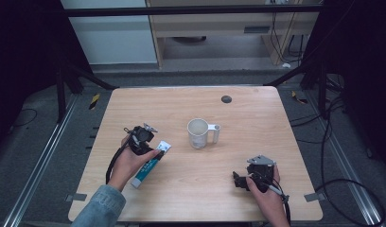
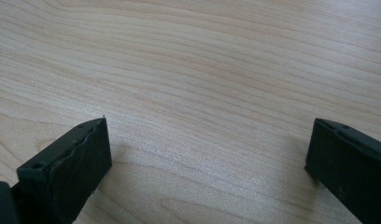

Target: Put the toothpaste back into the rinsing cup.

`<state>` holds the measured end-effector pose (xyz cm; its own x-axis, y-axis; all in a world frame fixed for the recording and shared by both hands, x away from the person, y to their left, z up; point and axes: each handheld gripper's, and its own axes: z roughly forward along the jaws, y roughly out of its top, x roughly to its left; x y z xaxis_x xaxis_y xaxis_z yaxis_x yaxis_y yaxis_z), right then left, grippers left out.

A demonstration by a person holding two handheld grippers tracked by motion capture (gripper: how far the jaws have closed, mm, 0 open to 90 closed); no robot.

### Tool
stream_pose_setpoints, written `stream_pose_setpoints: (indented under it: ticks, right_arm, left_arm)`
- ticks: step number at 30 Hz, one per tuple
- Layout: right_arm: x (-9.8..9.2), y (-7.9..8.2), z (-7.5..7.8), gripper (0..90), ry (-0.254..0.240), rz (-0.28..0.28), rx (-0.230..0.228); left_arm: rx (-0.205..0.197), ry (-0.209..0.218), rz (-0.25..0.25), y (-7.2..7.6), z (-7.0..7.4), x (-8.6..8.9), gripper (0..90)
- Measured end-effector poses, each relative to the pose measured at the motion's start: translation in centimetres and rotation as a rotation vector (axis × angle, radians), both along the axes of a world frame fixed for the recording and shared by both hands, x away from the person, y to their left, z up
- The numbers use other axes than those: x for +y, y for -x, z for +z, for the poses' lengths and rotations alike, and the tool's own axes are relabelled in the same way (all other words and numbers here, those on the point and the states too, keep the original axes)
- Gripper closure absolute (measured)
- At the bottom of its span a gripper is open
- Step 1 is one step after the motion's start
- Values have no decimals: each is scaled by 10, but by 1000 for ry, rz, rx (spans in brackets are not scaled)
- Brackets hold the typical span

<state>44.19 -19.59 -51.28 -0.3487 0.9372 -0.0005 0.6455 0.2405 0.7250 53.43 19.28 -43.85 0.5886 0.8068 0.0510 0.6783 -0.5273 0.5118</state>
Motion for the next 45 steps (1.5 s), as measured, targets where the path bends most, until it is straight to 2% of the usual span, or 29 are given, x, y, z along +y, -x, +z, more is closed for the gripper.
stream_pose_setpoints:
  ticks: [5, 10, 13, 17, 28, 38, 45]
  right_arm:
    - [0, 0, 0, 3, 5, 1, -2]
    - [0, 0, 0, 3, 4, 0, -2]
    - [0, 0, 0, 3, 4, 0, -2]
    - [0, 0, 0, 4, 5, 1, -3]
    - [0, 0, 0, 4, 4, 0, -2]
    - [0, 0, 0, 3, 4, 0, -2]
    - [0, 0, 0, 3, 4, 0, -2]
  left_arm:
    - [23, -17, -19, -3, -4, -3, 194]
    - [57, -31, -43, -7, -9, -5, 291]
    - [85, -51, -40, -10, -13, -6, 307]
    - [110, -52, -27, -13, -15, -7, 338]
    - [134, -71, -22, -17, -19, -10, 406]
    - [165, -53, -14, -18, -24, -10, 450]
    - [173, -69, -13, -18, -27, -12, 471]
